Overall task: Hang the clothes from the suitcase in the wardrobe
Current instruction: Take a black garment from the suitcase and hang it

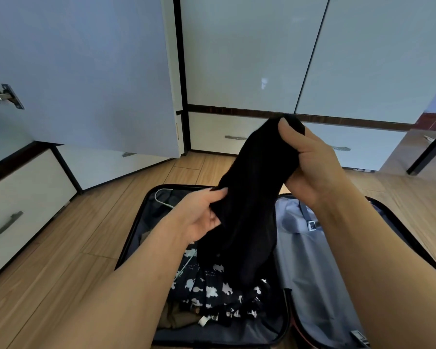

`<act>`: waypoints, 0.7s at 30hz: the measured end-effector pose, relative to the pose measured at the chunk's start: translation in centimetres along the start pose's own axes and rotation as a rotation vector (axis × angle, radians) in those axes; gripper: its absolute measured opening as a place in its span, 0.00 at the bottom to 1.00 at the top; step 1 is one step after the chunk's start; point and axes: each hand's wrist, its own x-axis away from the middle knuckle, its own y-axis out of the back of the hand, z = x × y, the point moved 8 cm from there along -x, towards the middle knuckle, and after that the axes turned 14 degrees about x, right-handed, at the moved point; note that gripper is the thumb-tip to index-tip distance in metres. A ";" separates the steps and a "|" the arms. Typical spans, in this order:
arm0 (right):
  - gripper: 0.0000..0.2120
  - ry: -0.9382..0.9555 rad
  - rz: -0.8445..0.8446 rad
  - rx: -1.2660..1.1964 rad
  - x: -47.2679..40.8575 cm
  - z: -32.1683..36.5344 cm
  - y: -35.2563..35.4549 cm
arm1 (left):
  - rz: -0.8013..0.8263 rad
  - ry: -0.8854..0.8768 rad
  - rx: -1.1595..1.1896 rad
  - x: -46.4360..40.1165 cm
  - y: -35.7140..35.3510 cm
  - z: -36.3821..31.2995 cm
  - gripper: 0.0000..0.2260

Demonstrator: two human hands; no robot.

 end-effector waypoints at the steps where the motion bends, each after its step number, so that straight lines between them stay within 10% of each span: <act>1: 0.06 -0.002 -0.065 0.082 -0.2 -0.4 1.1 | 0.007 -0.071 0.024 0.0 -0.3 -1.0 0.10; 10: 0.08 0.012 -0.664 0.233 -0.1 -3.3 9.4 | 0.522 -0.593 0.269 7.2 -11.1 -11.7 0.11; 16: 0.11 -0.217 -0.499 0.538 -0.7 -5.6 8.1 | 0.458 -0.346 -0.233 4.7 -11.0 -6.9 0.20; 21: 0.25 -0.504 0.101 0.398 0.9 -8.5 2.1 | 0.400 0.109 -0.606 1.4 -5.5 1.6 0.27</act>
